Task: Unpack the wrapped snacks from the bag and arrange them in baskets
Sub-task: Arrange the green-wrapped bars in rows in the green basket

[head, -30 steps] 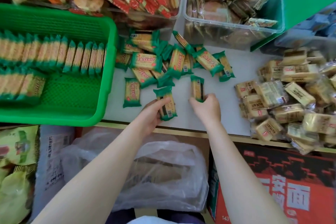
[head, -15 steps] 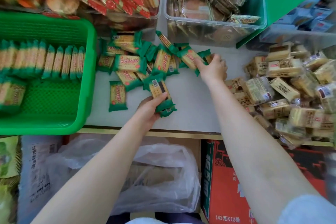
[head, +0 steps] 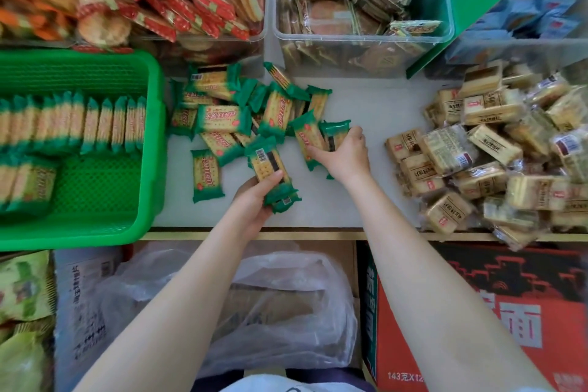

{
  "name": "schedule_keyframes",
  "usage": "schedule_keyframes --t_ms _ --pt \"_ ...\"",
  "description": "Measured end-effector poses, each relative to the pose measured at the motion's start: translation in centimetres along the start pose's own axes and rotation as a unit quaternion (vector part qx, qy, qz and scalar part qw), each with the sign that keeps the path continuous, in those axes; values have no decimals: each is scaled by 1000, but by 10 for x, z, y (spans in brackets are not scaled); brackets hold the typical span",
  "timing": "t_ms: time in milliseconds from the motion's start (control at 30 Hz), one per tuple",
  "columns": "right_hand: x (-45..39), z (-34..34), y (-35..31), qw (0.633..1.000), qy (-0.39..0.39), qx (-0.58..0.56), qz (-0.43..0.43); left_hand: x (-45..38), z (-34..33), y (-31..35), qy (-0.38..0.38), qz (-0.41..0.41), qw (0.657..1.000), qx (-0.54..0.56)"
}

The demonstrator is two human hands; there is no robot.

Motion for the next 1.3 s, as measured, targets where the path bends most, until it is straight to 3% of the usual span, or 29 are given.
schedule_keyframes --t_ms 167,233,333,467,567,700,833,900,967,1133,1300 --pt "38 -8 12 998 -27 -48 -12 19 17 1 16 -4 1000 5" --pt "63 -8 20 999 35 36 18 25 22 -1 20 3 1000 -6" --pt "95 -12 24 970 132 186 79 34 25 -3 18 12 1000 -14" --pt "104 -24 26 968 79 229 57 47 26 -3 9 21 1000 -18" --pt "97 -25 23 984 45 163 63 54 31 1 -4 22 999 -27" --pt "104 -13 19 998 -13 -59 13 65 36 3 -11 16 999 -31" --pt "133 -7 7 933 -114 -340 -42 77 33 12 -43 -1 999 -26" --pt "147 -1 -2 901 -138 -410 -31 87 29 20 -58 -12 998 -35" --pt "161 8 -15 890 -157 -429 -8 99 25 31 -82 -19 996 -37" --pt "202 20 -67 925 -156 -337 75 143 19 68 -129 -91 983 -93" --pt "242 7 -133 926 -95 -348 111 172 60 113 -98 -152 978 -103"
Point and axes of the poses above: each hand's wrist, its own x-axis away from the middle knuckle, its own z-axis out of the back of the hand, y = z × x, the point moved 3 cm from there along -x, towards the middle knuckle, and after that the axes turned 12 degrees about x, right-handed, at the moved point
